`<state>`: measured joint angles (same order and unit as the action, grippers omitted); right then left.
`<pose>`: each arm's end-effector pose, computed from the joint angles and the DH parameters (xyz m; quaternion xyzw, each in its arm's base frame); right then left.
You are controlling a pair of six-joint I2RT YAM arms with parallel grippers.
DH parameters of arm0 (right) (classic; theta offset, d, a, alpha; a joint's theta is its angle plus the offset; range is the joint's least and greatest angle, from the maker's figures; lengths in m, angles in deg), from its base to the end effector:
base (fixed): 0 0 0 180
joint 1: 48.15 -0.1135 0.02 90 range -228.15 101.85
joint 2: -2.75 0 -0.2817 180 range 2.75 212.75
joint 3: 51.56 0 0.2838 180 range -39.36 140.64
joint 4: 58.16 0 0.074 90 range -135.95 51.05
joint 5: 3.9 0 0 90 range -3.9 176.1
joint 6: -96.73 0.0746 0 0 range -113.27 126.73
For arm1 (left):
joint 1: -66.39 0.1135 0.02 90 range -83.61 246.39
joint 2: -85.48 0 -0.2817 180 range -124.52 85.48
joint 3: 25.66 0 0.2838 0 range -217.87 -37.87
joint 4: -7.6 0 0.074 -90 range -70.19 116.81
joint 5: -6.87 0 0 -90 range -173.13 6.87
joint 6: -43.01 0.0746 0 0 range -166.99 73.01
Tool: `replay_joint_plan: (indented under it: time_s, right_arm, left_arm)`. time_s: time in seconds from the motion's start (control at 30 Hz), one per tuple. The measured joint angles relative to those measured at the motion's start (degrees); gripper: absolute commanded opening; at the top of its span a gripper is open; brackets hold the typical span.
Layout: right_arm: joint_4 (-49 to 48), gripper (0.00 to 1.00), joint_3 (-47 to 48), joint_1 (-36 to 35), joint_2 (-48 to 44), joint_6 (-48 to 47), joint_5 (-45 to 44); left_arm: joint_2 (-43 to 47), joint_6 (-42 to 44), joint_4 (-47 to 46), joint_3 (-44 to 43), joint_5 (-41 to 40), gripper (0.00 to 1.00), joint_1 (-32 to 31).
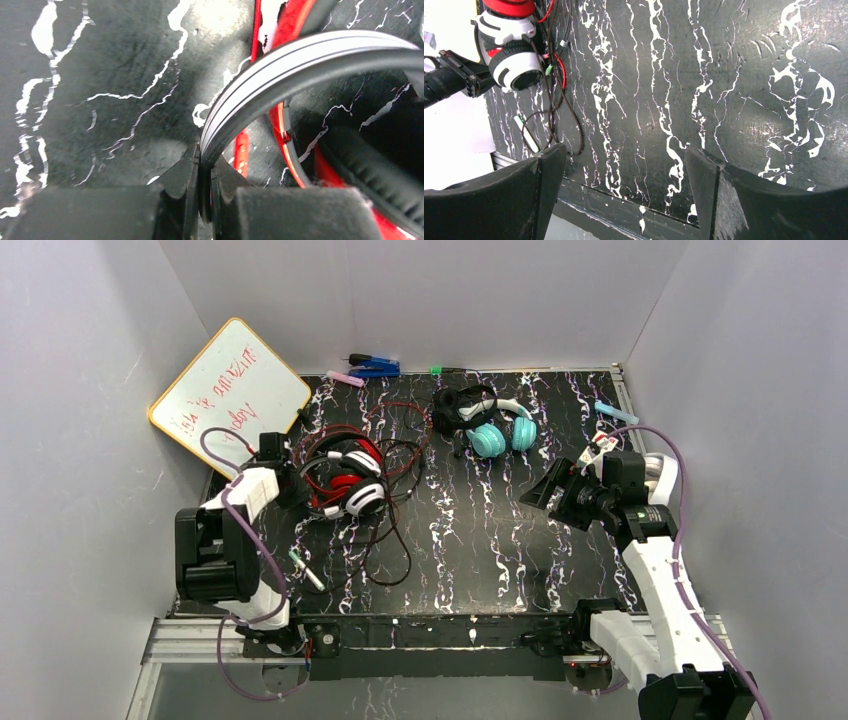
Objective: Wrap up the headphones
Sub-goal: Pick up the headphones from the center of the board.
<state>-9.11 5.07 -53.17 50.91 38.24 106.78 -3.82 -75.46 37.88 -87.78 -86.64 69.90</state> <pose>0.2188 0.0457 0.2716 0.1317 0.8871 0.2837 0.3394 0.3479 0.0259 0.1404 -0.2726 0.9200 -0.0318 0.2798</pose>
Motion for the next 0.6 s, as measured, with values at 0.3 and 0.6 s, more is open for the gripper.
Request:
replay_joint_plan:
  time_s: [0.3, 0.6]
  right_arm:
    - [0.9, 0.96, 2.0, 0.0, 1.0, 0.0, 0.1]
    - [1.5, 0.99, 6.8, 0.0, 3.4, 0.0, 1.8]
  left_arm:
    - [20.5, 1.2, 6.7, -0.9, -8.3, 0.00, 0.1]
    - [34.3, -4.4, 7.0, -11.1, 2.0, 0.00, 0.2]
